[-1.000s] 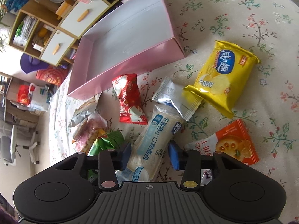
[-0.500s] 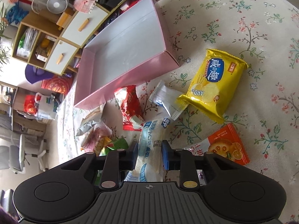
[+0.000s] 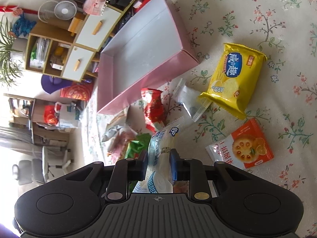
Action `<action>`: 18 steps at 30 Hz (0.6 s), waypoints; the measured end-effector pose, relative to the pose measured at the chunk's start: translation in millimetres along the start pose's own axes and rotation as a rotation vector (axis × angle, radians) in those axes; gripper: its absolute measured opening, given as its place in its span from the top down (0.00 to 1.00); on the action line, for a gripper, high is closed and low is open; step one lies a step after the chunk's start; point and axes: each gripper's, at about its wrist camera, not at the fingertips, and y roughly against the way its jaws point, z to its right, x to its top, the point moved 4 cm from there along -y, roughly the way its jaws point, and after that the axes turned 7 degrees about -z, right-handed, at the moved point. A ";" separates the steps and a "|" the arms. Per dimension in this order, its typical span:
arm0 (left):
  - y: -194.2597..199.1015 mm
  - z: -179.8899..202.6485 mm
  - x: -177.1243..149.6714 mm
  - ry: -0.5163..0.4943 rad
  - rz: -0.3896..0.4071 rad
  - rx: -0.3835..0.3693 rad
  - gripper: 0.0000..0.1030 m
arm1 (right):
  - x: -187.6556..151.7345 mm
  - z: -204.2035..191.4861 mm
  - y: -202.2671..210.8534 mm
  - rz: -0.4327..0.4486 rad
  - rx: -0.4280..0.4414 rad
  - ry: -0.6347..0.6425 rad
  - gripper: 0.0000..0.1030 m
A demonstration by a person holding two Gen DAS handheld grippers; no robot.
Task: Organize snacks
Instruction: 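Grasp the green cartoon bag with the left tool while the right tool grasps a white milk-stick bag, then carry both bags into the pink box and open both tools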
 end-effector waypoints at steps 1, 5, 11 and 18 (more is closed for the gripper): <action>0.8 0.7 -0.1 -0.003 0.002 0.003 0.83 | -0.3 0.2 1.7 0.003 0.004 0.001 0.77; 5.9 2.3 0.8 0.003 0.020 -0.004 0.95 | 1.4 0.8 7.9 0.016 0.016 -0.004 0.78; 6.2 3.0 3.0 -0.011 0.026 -0.023 0.99 | 2.6 0.5 12.8 0.029 0.023 -0.006 0.78; -13.8 17.4 4.0 -0.102 -0.002 0.036 0.64 | 2.0 0.9 10.9 0.026 0.017 -0.013 0.77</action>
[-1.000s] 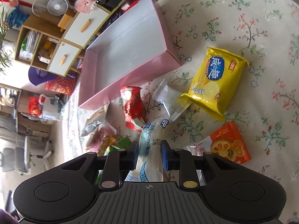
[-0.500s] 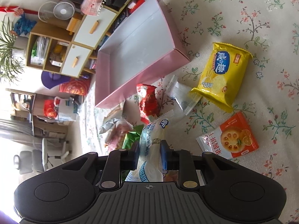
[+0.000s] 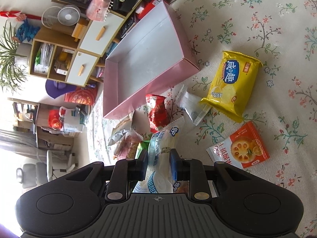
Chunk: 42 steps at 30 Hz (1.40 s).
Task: Organize snacks
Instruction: 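Carry both bags into the pink box and open both tools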
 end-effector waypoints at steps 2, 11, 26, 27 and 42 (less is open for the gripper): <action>-8.5 6.3 0.4 -0.049 -0.016 0.039 0.57 | 1.3 -0.9 0.8 0.005 0.002 0.003 0.77; -25.1 4.0 9.4 0.033 -0.056 0.057 0.59 | 8.3 3.0 -0.8 0.002 -0.009 -0.011 0.77; 36.5 -27.6 68.9 0.038 0.059 0.027 0.61 | 42.1 -37.6 21.6 0.130 0.011 0.090 0.77; 33.6 -31.9 76.9 0.030 0.071 0.034 0.60 | 48.5 -41.4 18.9 0.141 0.007 0.109 0.77; -51.0 -78.9 129.1 0.051 0.257 0.086 0.60 | 131.6 -41.4 -42.9 0.291 -0.070 0.310 0.80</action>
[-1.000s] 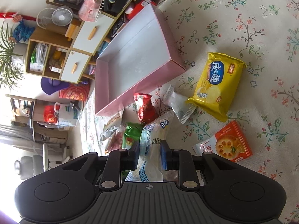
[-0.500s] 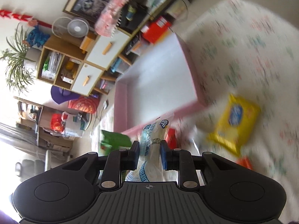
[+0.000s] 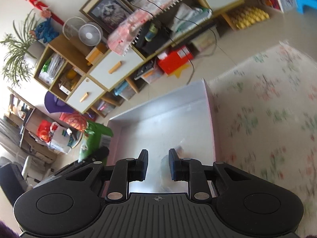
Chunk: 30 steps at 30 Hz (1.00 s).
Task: Organize snacks
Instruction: 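Carry both bags into the pink box and open both tools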
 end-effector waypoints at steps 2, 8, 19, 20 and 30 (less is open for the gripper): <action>-4.2 -2.2 -6.6 -0.005 -0.026 -0.004 0.60 | -1.6 2.3 -9.3 -0.010 -0.015 0.024 0.80; 1.0 0.6 -17.8 -0.067 -0.098 -0.012 0.60 | -10.8 4.1 -22.2 -0.047 -0.062 0.080 0.79; 15.5 1.5 -30.1 0.053 -0.298 0.035 0.64 | -23.4 -4.5 -17.2 -0.129 -0.165 0.154 0.76; 17.9 0.6 -31.1 0.072 -0.317 0.034 0.64 | -24.3 -4.7 -16.5 -0.139 -0.166 0.157 0.76; 33.0 -1.8 -45.8 0.162 -0.419 0.023 0.64 | -29.8 -4.8 8.6 -0.163 -0.162 0.121 0.61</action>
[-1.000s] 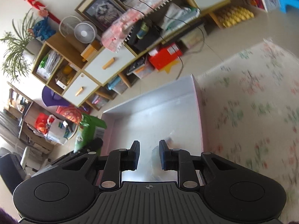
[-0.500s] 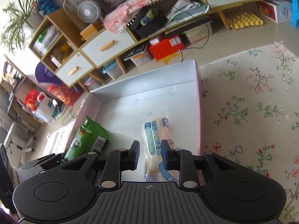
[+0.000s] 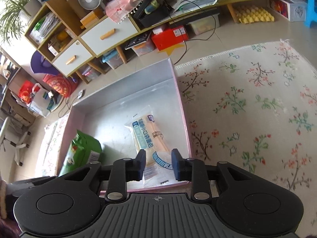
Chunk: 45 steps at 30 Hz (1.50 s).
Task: Organize snacks
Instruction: 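Carry both bags into the pink box and open both tools, then withdraw both tools from the box back over the remaining snacks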
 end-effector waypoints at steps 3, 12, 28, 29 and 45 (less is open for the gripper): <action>3.1 -2.3 -0.7 0.014 0.053 -0.006 0.58 | -5.1 -4.6 14.4 0.020 -0.008 0.011 0.49; 43.7 11.7 -15.4 0.010 0.213 -0.021 0.17 | -21.6 -22.5 58.5 0.089 -0.019 0.050 0.19; 82.1 12.3 -81.9 0.086 0.215 0.058 0.01 | -72.2 -40.3 107.6 0.106 -0.048 0.102 0.07; 82.3 11.8 -87.5 0.094 0.209 0.062 0.01 | -77.5 -40.5 106.9 0.097 -0.047 0.106 0.07; 79.4 -2.4 -132.6 0.087 0.190 0.139 0.00 | -147.2 -45.0 79.7 -0.002 -0.116 0.201 0.04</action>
